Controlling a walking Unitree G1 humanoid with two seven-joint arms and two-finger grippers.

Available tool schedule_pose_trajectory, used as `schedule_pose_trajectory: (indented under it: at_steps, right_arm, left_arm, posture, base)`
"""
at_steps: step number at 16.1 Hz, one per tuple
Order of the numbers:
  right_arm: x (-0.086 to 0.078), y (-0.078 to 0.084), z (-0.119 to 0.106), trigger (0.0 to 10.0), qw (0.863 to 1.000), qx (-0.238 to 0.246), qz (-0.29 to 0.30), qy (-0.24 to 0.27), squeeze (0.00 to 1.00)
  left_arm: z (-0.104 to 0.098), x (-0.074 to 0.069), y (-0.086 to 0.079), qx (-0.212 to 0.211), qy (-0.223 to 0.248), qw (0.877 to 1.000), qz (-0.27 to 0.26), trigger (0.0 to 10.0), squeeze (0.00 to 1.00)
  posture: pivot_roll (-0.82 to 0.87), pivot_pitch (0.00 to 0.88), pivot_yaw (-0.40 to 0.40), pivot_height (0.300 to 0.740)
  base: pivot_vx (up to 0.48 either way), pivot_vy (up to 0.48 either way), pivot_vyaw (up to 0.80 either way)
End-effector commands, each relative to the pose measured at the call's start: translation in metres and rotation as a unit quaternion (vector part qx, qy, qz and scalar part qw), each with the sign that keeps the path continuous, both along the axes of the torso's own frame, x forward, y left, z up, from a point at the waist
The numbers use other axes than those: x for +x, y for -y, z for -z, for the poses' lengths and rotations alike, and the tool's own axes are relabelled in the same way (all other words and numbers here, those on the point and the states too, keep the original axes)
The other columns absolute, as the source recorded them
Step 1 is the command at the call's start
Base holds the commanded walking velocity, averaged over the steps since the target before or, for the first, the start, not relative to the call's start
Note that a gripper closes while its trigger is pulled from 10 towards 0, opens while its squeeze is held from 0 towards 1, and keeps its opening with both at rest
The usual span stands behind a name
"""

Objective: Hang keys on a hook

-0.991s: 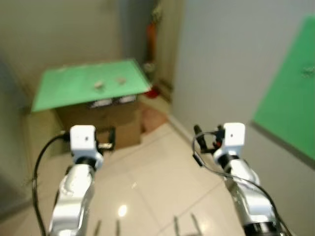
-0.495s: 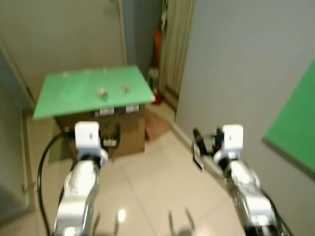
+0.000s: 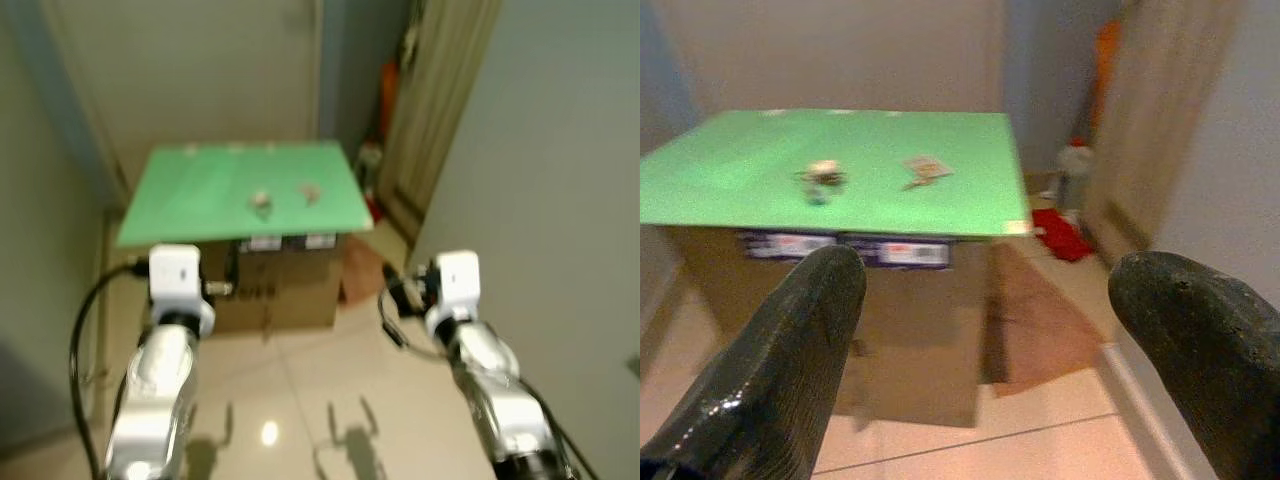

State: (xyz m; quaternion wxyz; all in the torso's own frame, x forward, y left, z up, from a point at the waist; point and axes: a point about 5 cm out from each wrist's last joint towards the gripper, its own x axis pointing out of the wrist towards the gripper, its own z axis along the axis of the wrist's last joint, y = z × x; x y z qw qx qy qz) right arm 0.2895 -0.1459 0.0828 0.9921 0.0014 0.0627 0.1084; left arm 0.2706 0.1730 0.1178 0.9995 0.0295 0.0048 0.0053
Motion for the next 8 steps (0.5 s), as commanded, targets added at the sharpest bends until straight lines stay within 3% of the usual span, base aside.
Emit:
schedule_pose_trajectory:
  at_steps: [1,8]
  right_arm:
    - [-0.0017,0.0123,0.0027,10.0,1.0,-0.007,0.016,-0.006,0.0]
    - [-0.0012,0.0095,0.0046,10.0,1.0,-0.012,0.011,-0.007,0.0]
  left_arm:
    - [-0.003,0.0004,0.01,-0.005,0.006,1.0,0.016,10.0,0.0]
    - [-0.0022,0.0007,0.0083,-0.001,0.0,1.0,0.018,10.0,0.0]
  posture:
    - [-0.02,0.0,-0.031,0.74]
    - [-0.01,0.0,-0.026,0.74]
  base:
    - [0.469,0.0,0.0]
    - [0.469,0.0,0.0]
